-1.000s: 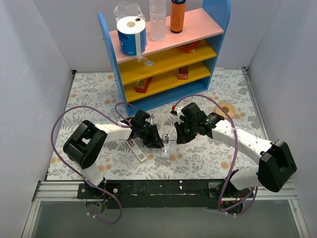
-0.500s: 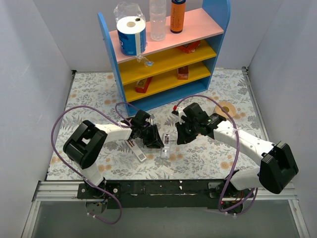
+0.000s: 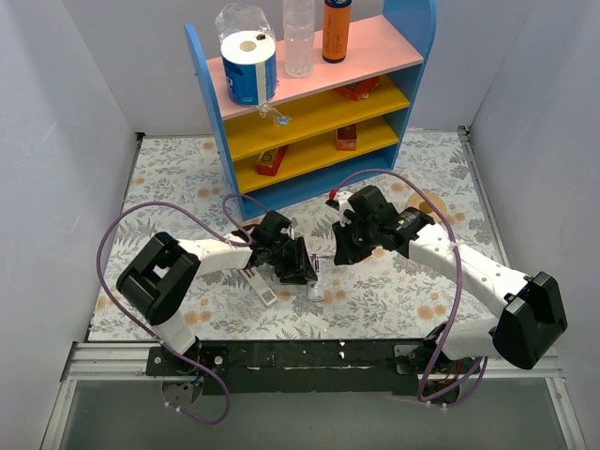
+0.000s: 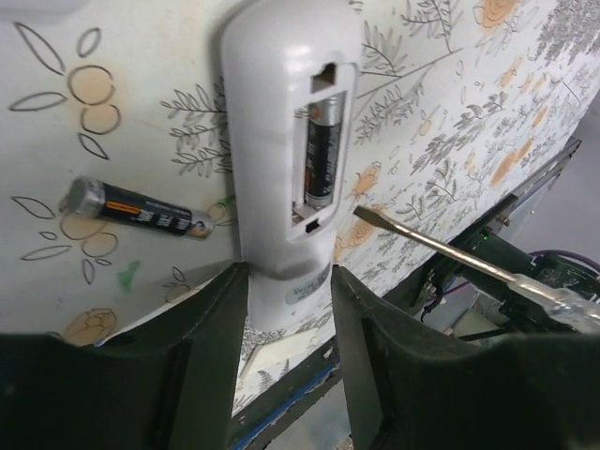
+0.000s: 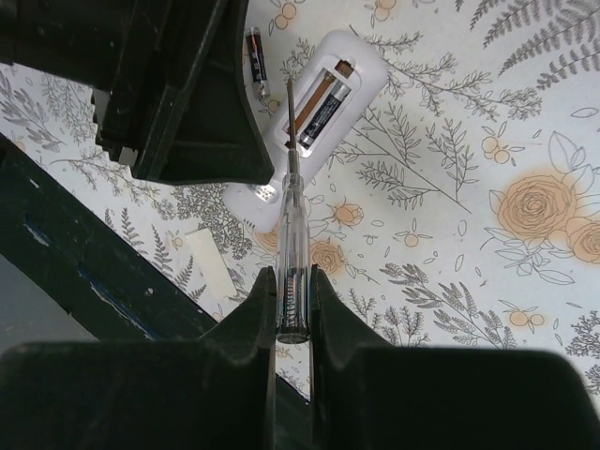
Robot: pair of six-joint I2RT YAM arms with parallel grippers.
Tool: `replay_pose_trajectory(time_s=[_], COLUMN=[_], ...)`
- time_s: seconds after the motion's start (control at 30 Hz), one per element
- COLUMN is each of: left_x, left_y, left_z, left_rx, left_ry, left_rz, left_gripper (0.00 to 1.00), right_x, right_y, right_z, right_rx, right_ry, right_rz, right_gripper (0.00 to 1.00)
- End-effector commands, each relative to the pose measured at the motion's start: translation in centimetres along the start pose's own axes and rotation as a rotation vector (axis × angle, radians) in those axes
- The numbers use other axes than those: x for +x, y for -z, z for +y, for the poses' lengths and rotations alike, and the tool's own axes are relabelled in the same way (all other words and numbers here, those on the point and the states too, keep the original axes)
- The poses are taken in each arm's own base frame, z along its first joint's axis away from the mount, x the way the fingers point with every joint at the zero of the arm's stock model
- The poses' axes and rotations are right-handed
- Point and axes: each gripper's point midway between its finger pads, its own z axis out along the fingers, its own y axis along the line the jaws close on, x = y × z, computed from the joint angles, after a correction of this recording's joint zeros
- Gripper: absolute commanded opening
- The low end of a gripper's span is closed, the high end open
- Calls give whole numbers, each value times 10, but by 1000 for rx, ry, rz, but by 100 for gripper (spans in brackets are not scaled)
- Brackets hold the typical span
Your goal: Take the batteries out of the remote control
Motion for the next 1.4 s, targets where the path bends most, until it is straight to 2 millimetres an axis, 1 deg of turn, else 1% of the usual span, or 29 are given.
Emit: replay_pose_trajectory(time_s=[0.0,0.03,0.07,0.1,0.13,0.27,0.3,0.33,0.37,0.4,0.43,0.47,0.5,0.53,0.6,0.63,0.8,0.97,1.2,1.37], left_x=[-11,-12,-13,-15,-19,-20,-20,-25,-25,-26,-33,-35,-36,-41,-43,-47,-48,-45,-42,-37], left_y=[19,24,27,30,37,50,53,58,63,66,72,77,80,84,89,91,93,92,90,88], left_z=[-34,-37,-38,-37,-37,-31,-27,-22,-16,-11,-6,-4,0,5,10,13,23,27,31,31], left_rx=[82,91,92,83,67,72,67,69,66,60,57,60,55,49,38,34,7,0,-1,18], left_ry=[-26,-29,-27,-27,-28,-17,-7,11,19,14,25,21,17,24,25,22,19,11,12,18], left_rz=[-63,-79,-93,-109,-140,-149,-149,-159,-170,-177,-199,-213,-213,-228,-232,-244,-258,-259,-257,-241], left_gripper=[41,41,42,43,43,46,47,47,48,48,49,50,50,50,51,51,51,51,51,52], right_x=[-23,-29,-24,-25,-29,-26,-24,-23,-25,-21,-20,-25,-20,-18,-21,-18,-17,-22,-25,-23], right_y=[23,25,27,26,30,34,32,32,34,33,32,35,34,34,35,35,28,23,12,9], right_z=[2,2,-1,-5,-6,-12,-13,-14,-13,-10,-8,-12,-12,-12,-10,-10,-1,7,13,11], right_rx=[33,42,60,88,100,147,162,170,176,176,171,206,218,222,238,245,219,196,194,223], right_ry=[8,12,5,-2,-3,7,13,26,38,51,64,74,78,92,110,111,116,159,190,207], right_rz=[-54,-60,-33,-21,-24,22,42,51,54,84,93,85,124,142,158,174,205,211,246,270], right_gripper=[1,1,1,1,1,1,1,1,1,1,1,1,1,1,1,1,1,1,1,1])
